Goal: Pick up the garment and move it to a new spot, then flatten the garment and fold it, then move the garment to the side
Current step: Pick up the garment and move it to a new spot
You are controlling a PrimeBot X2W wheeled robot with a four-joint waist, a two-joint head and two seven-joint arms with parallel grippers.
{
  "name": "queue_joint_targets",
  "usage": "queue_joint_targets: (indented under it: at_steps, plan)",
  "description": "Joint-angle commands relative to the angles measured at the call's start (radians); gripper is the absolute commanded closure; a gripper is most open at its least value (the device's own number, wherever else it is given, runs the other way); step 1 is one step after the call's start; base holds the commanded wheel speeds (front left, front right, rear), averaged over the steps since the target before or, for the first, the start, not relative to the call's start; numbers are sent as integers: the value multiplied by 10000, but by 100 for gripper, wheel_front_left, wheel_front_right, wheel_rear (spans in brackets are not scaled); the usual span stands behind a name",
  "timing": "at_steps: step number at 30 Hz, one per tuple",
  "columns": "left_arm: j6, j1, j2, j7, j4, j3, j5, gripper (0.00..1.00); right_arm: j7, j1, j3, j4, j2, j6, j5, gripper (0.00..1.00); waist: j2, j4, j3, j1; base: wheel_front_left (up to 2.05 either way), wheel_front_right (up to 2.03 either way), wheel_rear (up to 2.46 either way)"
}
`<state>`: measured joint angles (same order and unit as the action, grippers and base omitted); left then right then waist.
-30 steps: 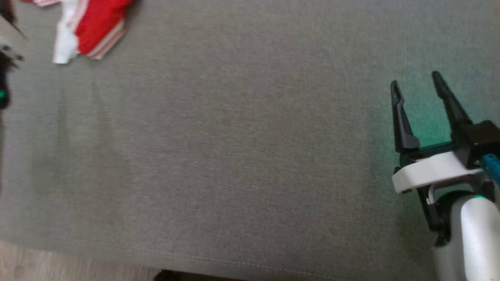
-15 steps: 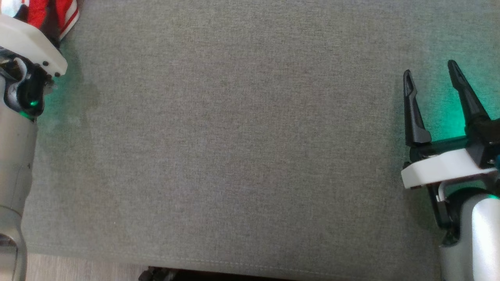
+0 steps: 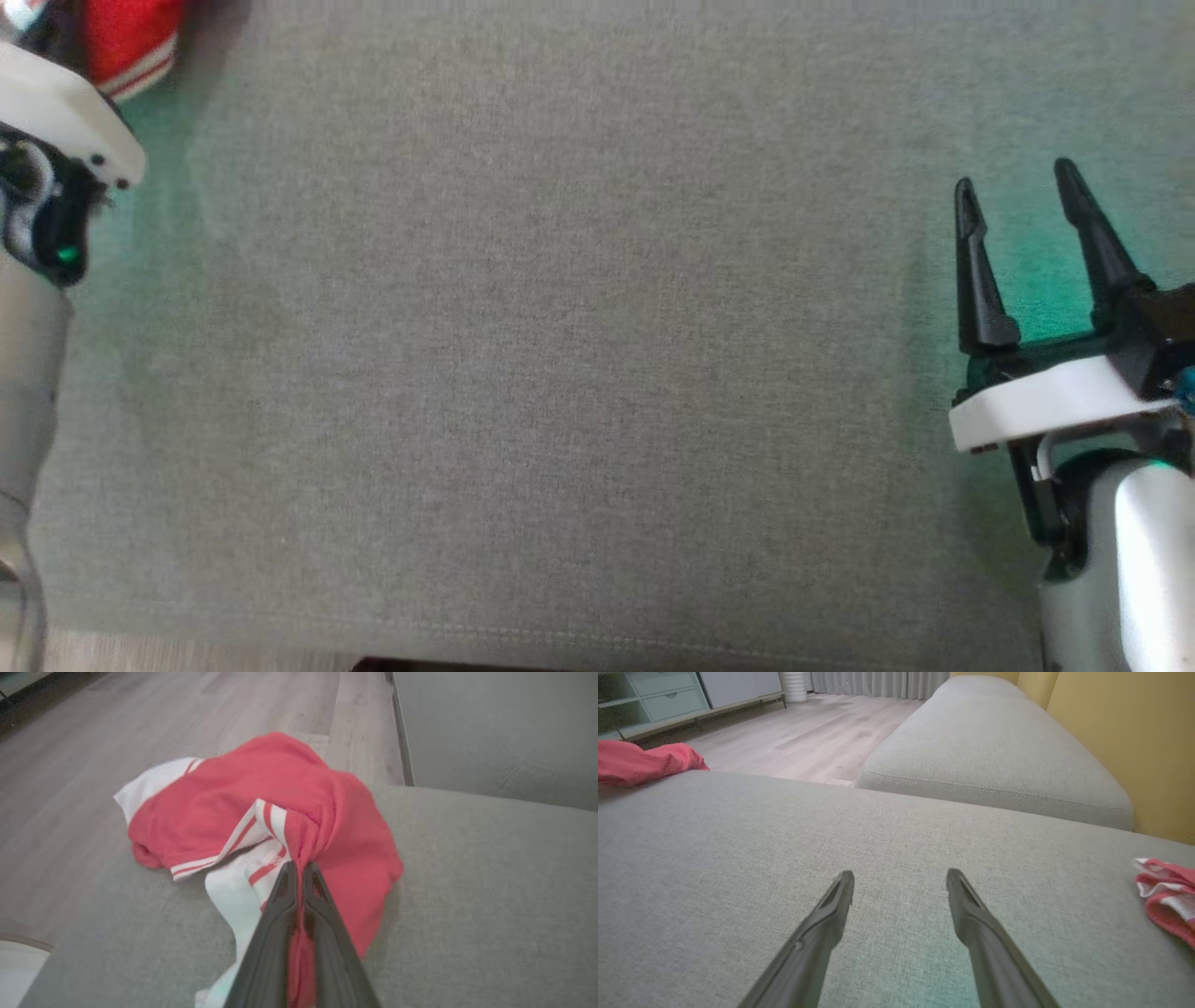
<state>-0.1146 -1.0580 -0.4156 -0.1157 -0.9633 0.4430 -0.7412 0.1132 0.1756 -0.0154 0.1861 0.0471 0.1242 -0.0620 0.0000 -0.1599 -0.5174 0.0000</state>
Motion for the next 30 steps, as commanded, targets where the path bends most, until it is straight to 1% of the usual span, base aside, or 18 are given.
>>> queue_joint_targets:
  at_steps: [1,8,10,13,16,21,27,30]
  plan:
    - [-34,-676,-816,174,292,-165,153,100,-169,95,200,180,31,65,173,0,0,166,552,0,0,0,0]
    - [-95,-1332,-1332,437,947,453,882,100,-831,-70,125,-891,31,65,904,0,0,702,2197,0,0,0,0]
    - [-111,-1508,-1374,358,1208,679,1051,100,-1028,-172,104,-1224,31,65,1116,0,0,918,2724,0,0,0,0]
    - [-132,-1761,-1292,137,1647,1027,1186,100,-1319,-378,100,-1718,31,65,1426,0,0,1272,3481,0,0,0,0]
    - [-146,-1989,-1015,-82,2134,1321,1133,100,-1549,-607,135,-2147,31,65,1701,0,0,1640,4153,0,0,0,0]
    - [-154,-2362,-183,-254,2852,1372,552,100,-1819,-1004,82,-2675,31,65,1961,0,0,2099,4912,0,0,0,0]
    - [-153,-2198,554,-318,3659,1260,-176,100,-1957,-1419,-54,-2855,31,65,2106,0,0,2526,5167,0,0,0,0]
    - [117,-1490,894,-204,4119,995,-730,100,-1995,-1577,-180,-2912,31,65,2113,0,0,2611,5095,0,0,0,0]
